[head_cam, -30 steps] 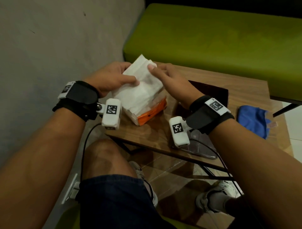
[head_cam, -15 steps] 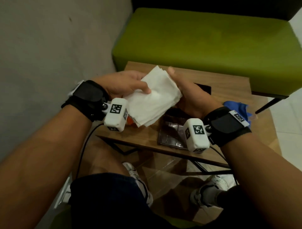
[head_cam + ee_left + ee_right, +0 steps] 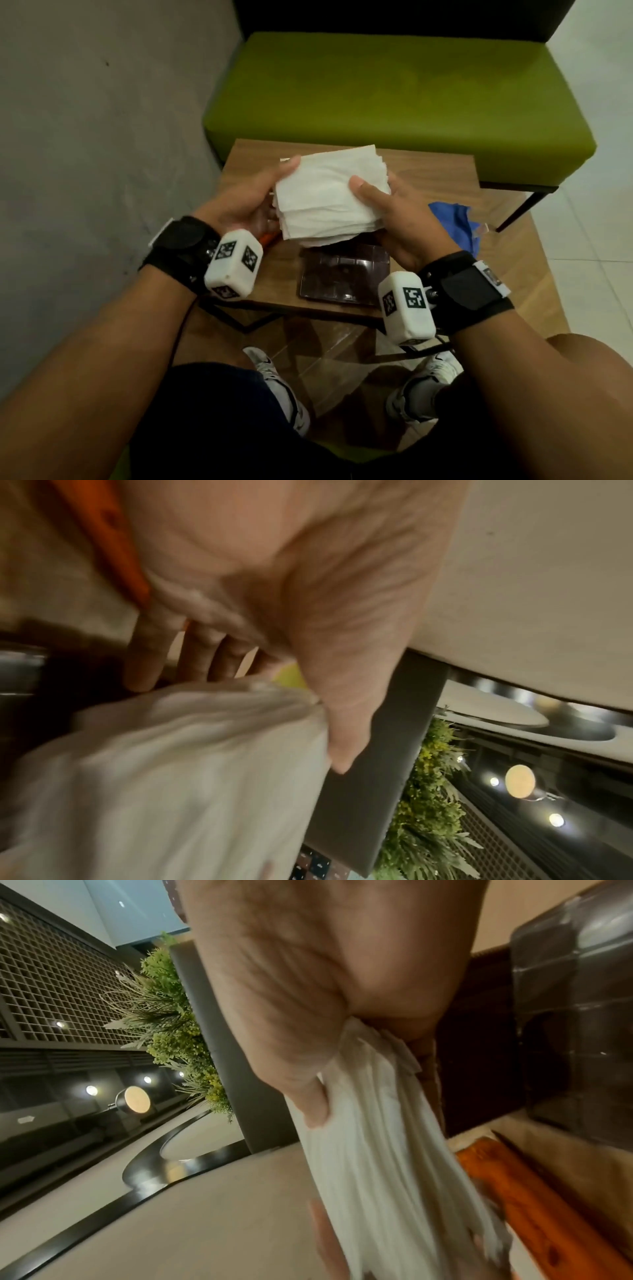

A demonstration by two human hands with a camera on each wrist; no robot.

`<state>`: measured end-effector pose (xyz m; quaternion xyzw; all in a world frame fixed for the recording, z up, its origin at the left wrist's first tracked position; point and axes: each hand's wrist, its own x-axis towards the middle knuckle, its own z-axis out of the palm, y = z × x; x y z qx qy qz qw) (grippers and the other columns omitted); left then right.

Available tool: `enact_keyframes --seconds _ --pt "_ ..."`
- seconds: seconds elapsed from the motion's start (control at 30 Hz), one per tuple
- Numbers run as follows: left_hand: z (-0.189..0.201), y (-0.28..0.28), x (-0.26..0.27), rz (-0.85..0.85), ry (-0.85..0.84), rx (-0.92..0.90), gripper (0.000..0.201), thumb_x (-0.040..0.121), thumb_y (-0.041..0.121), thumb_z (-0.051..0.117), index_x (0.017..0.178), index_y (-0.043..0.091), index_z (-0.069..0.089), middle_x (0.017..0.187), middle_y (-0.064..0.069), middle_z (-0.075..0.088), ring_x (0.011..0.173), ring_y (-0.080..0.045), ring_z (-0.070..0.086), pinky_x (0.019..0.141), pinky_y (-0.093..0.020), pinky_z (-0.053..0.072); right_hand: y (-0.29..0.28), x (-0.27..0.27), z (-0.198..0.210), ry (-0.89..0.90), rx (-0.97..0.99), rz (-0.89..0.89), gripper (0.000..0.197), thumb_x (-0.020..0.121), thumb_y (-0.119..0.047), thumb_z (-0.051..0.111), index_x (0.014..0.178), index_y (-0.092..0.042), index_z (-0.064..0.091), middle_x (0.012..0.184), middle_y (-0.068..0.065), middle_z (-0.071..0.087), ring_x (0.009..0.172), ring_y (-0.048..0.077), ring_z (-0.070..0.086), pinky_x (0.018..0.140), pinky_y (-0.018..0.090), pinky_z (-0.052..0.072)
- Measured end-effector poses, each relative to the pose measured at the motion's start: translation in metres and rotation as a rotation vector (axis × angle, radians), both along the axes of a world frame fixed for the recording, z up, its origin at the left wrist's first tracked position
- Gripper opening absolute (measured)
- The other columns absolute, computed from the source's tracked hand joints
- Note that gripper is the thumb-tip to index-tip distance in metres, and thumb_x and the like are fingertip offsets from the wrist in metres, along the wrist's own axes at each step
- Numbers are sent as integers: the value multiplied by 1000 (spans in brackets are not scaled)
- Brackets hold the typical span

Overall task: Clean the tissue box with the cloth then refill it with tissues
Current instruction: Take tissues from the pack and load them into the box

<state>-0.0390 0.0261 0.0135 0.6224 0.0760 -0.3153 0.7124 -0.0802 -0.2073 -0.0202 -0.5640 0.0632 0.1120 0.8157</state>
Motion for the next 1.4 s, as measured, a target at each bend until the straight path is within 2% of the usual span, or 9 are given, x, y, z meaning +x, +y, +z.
enact_keyframes --seconds 0.13,0.3,0.47,0.63,0.83,1.0,1.1,1.23,1.4 --pt "-9 -20 -28 48 19 -94 67 100 63 52 145 15 62 141 -9 71 132 -26 67 114 -43 51 9 -4 -18 -13 -89 -103 56 97 -37 74 142 -11 53 136 10 71 124 29 70 110 55 53" --pt "-16 -30 -34 178 -72 60 45 107 40 60 141 10 63 127 -3 78 119 -19 74 94 -32 61 13 -11 -24 15 -250 -96 77 86 -76 67 141 -23 55 135 0 70 120 21 71 103 53 57" --pt "-27 -26 -30 140 -145 21 40 111 27 54 147 8 56 138 -4 73 126 -18 70 101 -29 59 7 -15 -30 -37 -272 -85 50 103 -50 60 141 -19 52 132 6 71 114 34 73 74 49 61" --pt "-32 -19 -28 108 -169 -41 41 111 27 53 146 6 55 140 -8 71 128 -21 69 104 -32 58 6 -17 -32 -26 -163 -104 46 104 -35 64 143 -14 53 136 7 71 122 29 71 104 60 56" --pt "-26 -14 -27 326 -84 298 51 101 60 59 106 10 68 92 -4 74 79 -17 73 66 -31 62 10 -15 -7 -286 -623 -367 36 104 -39 62 130 -15 55 119 -2 69 108 16 68 96 48 57" --pt "4 -31 -27 93 100 -109 90 95 83 38 135 9 69 129 -19 74 112 -33 77 88 -47 66 30 -25 4 -889 -1314 -43 33 97 -18 54 129 -13 57 107 8 64 92 32 57 74 52 50" --pt "9 -30 -25 32 205 -265 80 99 75 42 132 9 75 131 -20 73 111 -32 76 95 -46 63 26 -36 4 -1037 -1624 90 46 98 -28 58 143 -20 53 113 7 61 93 31 49 75 47 43" --pt "-11 -23 -20 96 200 -176 55 106 38 61 152 10 53 140 -22 68 127 -38 68 110 -58 52 14 -50 0 -1054 -1584 133 69 100 -63 58 156 -25 48 128 -1 65 100 26 51 82 43 42" --pt "-16 -25 -26 160 78 -96 47 107 31 61 146 5 56 133 -19 73 124 -38 70 108 -61 53 5 -48 6 -972 -1183 -142 23 107 -32 61 112 -12 73 106 -2 72 96 23 55 84 43 45"
